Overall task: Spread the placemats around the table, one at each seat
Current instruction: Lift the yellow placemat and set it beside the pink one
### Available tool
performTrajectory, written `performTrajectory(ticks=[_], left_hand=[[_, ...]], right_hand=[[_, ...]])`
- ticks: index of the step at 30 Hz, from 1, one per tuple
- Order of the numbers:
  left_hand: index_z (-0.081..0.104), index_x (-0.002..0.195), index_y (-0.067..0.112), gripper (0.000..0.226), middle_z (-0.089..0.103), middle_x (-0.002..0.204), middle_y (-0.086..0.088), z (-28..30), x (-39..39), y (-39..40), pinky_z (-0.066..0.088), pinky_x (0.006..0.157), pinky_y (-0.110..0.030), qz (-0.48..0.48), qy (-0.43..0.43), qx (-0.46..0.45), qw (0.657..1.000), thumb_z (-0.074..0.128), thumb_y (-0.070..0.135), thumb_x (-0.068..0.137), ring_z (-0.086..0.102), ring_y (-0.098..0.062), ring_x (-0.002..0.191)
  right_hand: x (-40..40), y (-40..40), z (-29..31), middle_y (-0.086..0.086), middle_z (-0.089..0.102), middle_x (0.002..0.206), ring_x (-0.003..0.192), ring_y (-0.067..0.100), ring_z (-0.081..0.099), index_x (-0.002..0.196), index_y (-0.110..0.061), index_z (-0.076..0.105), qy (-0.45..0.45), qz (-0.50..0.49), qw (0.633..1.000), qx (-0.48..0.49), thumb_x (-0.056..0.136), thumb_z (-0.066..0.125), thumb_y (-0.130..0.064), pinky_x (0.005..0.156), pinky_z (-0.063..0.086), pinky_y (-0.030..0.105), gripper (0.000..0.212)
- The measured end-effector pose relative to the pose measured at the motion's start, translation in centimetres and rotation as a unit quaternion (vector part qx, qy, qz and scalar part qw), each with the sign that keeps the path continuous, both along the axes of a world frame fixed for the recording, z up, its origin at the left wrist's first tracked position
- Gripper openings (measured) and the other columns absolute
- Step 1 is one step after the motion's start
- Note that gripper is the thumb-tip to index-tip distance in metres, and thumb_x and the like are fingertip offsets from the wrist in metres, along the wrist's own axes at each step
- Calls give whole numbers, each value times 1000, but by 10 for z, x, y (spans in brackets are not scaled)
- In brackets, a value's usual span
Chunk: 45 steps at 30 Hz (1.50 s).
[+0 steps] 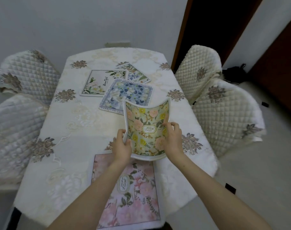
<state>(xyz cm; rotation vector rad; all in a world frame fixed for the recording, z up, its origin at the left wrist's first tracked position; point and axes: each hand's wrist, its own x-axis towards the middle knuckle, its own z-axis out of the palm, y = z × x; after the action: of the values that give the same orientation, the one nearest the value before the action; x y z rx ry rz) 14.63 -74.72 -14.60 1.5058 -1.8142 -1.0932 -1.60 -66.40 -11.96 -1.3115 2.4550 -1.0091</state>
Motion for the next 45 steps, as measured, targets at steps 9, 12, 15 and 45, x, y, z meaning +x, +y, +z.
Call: performTrajectory(ticks=[9, 12, 15, 45], left_hand=[[41, 108, 27, 26, 53, 69, -1, 2, -60, 26, 34, 42, -24, -21, 15, 14, 1000, 47, 7, 93, 51, -17, 54], [41, 110, 25, 25, 53, 70, -2, -4, -89, 30, 33, 43, -24, 2, -1, 21, 1000, 48, 7, 93, 49, -18, 54], [41, 110, 26, 26, 53, 72, 1, -14, -115, 35, 31, 44, -24, 21, -5, 36, 999, 48, 8, 93, 50, -14, 55], [39, 126, 0, 47, 44, 122, -23, -75, -168, 28, 41, 90, -42, 72, -275, 53, 957, 60, 16, 87, 42, -35, 111]], right_hand=[[-66, 30, -11, 6, 42, 130, 114, 26, 41, 124, -24, 48, 7, -46, 999, 27, 72, 43, 14, 81, 45, 36, 65], [-98, 32, -21, 5, 39, 133, 118, 25, 41, 125, -27, 47, -15, -32, 998, 43, 74, 45, 15, 86, 50, 41, 67], [-132, 33, -34, 4, 41, 131, 116, 23, 43, 122, -29, 48, -35, -6, 999, 39, 73, 46, 15, 87, 49, 35, 65], [-236, 25, -101, 20, 44, 122, 103, 33, 40, 124, -13, 48, 91, 92, 954, 271, 90, 43, -9, 87, 39, 39, 35]])
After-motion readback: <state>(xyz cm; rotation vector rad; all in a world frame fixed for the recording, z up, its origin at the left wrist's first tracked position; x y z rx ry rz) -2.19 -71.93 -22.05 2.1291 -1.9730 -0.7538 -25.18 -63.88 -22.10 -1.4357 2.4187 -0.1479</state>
